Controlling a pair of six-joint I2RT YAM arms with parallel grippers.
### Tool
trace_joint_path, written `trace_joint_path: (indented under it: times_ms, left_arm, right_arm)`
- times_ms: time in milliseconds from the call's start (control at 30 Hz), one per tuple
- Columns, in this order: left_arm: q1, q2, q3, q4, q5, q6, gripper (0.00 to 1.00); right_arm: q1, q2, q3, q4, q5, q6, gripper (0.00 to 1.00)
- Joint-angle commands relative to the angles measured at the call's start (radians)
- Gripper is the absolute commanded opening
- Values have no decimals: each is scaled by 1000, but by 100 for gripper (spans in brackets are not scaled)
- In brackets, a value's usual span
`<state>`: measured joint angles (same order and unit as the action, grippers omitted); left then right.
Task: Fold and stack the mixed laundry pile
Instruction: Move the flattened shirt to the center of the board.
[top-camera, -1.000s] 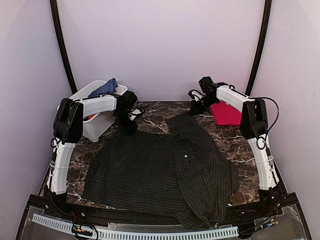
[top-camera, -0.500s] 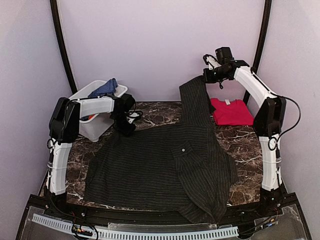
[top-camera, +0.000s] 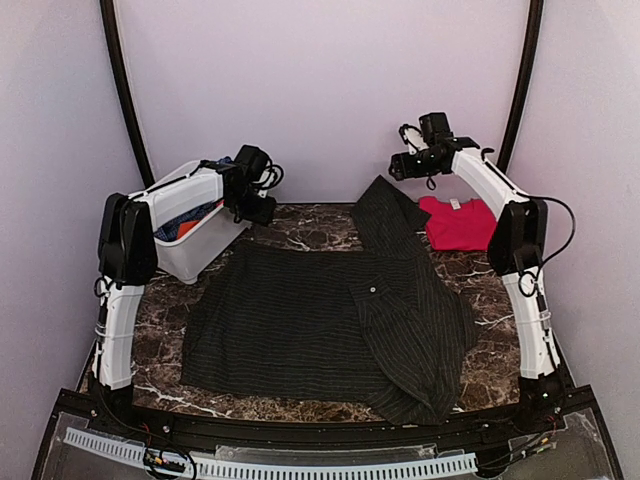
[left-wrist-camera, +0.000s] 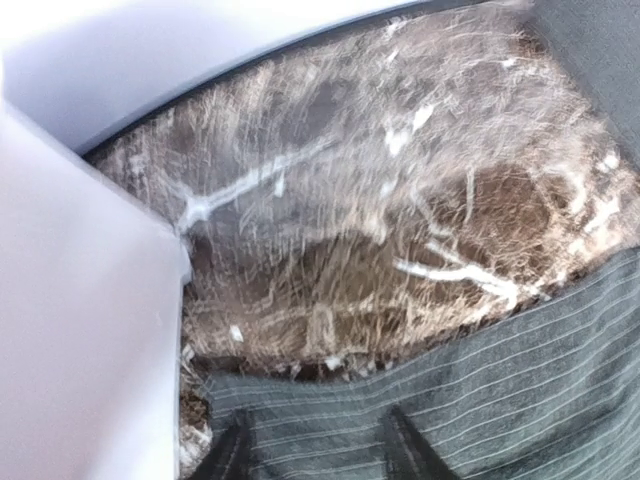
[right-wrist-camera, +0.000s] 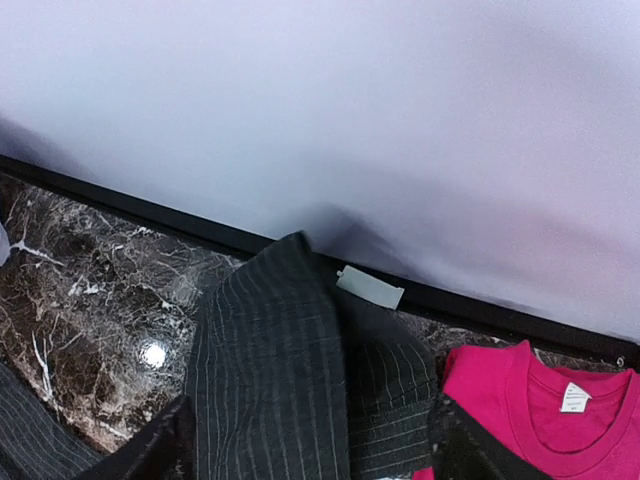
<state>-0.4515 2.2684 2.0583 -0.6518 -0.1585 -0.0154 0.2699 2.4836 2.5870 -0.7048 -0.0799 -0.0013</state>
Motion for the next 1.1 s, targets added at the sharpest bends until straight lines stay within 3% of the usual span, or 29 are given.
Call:
trace_joint_path:
  times_ms: [0, 133, 267, 333, 433, 533, 800, 1067]
  left_arm:
    - [5, -34, 50, -57, 75, -35, 52]
    - [3, -172, -67, -60, 183, -65, 61]
    - [-15, -357, -332, 11, 244, -106, 65]
    - [-29, -448, -483, 60, 260, -142, 64]
    - [-62, -528, -674, 97, 270, -188, 63]
    - [-87, -545, -749, 104, 254, -219, 62]
    - [-95, -455, -769, 163, 227, -286, 59]
    - [-88, -338, -725, 171, 192, -314, 58]
  right_arm:
    - [-4, -144, -89, -44, -2, 0, 82]
    - [-3, -407, -440, -32, -139, 92, 82]
    - [40, -678, -905, 40, -292, 159, 76]
    - [84, -781, -1071, 49, -287, 176, 75]
    - [127, -871, -1268, 36, -298, 215, 73]
    - [137, -894, -1417, 82, -291, 248, 72]
    - [125, -649, -1403, 132, -146, 215, 65]
    - [95, -430, -1190, 86, -78, 167, 60]
